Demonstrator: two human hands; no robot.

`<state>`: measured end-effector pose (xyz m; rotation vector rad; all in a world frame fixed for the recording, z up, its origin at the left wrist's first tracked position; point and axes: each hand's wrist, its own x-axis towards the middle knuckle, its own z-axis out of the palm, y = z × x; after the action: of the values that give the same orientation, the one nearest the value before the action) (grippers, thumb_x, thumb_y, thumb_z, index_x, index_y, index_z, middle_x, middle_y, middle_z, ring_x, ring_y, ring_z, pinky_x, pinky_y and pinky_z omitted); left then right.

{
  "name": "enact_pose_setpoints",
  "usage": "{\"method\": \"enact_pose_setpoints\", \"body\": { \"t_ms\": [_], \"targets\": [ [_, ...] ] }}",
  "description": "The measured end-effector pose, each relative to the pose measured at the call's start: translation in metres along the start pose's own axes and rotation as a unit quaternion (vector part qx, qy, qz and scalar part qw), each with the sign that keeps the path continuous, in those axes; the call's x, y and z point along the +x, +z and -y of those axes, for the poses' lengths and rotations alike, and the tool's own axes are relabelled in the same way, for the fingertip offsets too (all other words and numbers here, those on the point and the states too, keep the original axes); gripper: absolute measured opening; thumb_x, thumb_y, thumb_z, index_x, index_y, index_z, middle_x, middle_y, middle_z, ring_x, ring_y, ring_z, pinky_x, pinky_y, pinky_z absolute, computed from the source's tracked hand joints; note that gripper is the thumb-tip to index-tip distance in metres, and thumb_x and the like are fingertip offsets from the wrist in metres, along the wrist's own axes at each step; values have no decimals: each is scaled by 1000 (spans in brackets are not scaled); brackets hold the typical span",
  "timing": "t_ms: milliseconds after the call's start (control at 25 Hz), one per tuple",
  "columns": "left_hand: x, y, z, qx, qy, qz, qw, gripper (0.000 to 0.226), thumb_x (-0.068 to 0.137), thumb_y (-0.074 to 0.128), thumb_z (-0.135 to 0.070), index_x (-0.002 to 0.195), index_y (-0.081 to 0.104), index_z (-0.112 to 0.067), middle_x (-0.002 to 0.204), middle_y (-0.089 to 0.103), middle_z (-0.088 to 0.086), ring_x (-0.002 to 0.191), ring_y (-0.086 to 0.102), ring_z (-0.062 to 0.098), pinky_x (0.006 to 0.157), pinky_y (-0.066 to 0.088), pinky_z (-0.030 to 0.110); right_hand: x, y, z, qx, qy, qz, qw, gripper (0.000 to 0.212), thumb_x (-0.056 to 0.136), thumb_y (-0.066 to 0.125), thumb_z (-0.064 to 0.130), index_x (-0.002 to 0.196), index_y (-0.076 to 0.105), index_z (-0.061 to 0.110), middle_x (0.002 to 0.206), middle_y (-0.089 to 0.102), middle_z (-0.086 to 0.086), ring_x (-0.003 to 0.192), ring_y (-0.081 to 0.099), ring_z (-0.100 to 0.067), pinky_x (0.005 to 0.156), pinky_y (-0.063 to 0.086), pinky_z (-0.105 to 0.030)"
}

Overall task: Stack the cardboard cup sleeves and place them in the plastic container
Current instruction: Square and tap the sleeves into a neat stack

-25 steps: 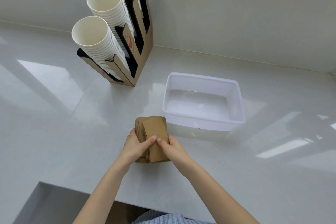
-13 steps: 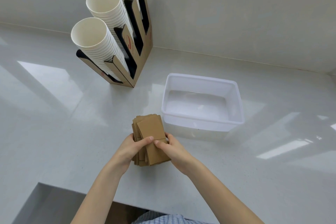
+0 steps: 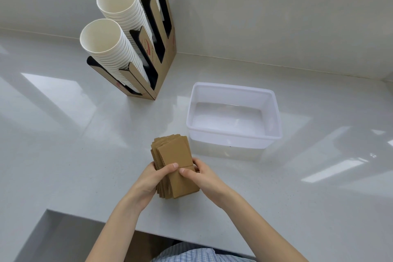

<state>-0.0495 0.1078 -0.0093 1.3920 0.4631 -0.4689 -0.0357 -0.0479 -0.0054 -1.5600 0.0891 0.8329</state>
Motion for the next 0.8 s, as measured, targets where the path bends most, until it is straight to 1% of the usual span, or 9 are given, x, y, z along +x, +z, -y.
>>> {"method": "enact_pose_setpoints", "body": {
  "t_ms": [80,240,360,440,480,560,640,720,800],
  "targets": [
    [-3,1,2,-4,14,11,1000,33,69,67,-28,100,62,-21,88,76,-4,84,69,12,66,52,22,-2,-1,0,-10,-2,3,1000,52,86,56,30,133,38,18,129,54,-4,108,55,-15,76,46,-16],
    [-7,7,4,-33,47,-14,998,41,63,66,-33,102,61,-23,93,74,-3,88,67,13,70,50,25,-7,-3,3,-13,-17,-6,1000,55,83,60,35,133,39,22,123,55,1,101,56,-6,73,47,-15],
    [-6,13,3,-90,58,-24,994,50,65,62,-35,111,57,-18,103,69,4,94,64,18,72,49,28,-8,-6,-3,34,-21,-33,999,79,76,67,40,140,24,23,132,47,-4,117,50,-15,95,43,-26],
    [-6,16,2,-134,62,-19,989,53,68,60,-34,117,54,-15,109,67,7,100,62,22,76,49,30,-9,-7,-8,101,-5,-15,995,101,68,73,43,144,10,25,138,42,-7,125,44,-21,110,33,-37],
    [-6,19,2,-149,65,-15,987,54,70,59,-35,119,53,-13,112,66,9,103,61,24,78,49,31,-9,-7,-10,139,-1,0,990,106,65,76,42,144,8,25,139,42,-7,126,44,-22,112,30,-41],
    [-6,24,2,-163,69,0,984,54,73,58,-35,120,53,-10,115,65,13,107,60,26,80,48,32,-10,-6,-13,208,-17,16,978,94,67,74,34,141,19,21,137,47,-8,123,48,-24,108,37,-42],
    [-6,28,2,-161,72,23,984,53,75,58,-34,121,53,-8,117,64,15,110,59,28,84,47,33,-11,-7,-14,247,-47,8,968,76,68,72,27,134,34,18,132,53,-10,118,54,-24,94,48,-34],
    [-6,31,1,-136,73,44,987,51,76,62,-31,121,53,-9,119,64,13,111,59,25,87,45,31,-13,-10,-15,254,-67,-9,965,70,69,71,23,131,39,15,130,54,-13,115,56,-25,86,51,-30],
    [-6,33,0,-100,75,63,990,53,73,62,-32,121,53,-11,119,65,9,110,58,21,89,43,29,-17,-16,-16,243,-79,-29,966,70,68,70,22,130,40,12,129,54,-16,114,57,-28,84,51,-32]
  ]
}}
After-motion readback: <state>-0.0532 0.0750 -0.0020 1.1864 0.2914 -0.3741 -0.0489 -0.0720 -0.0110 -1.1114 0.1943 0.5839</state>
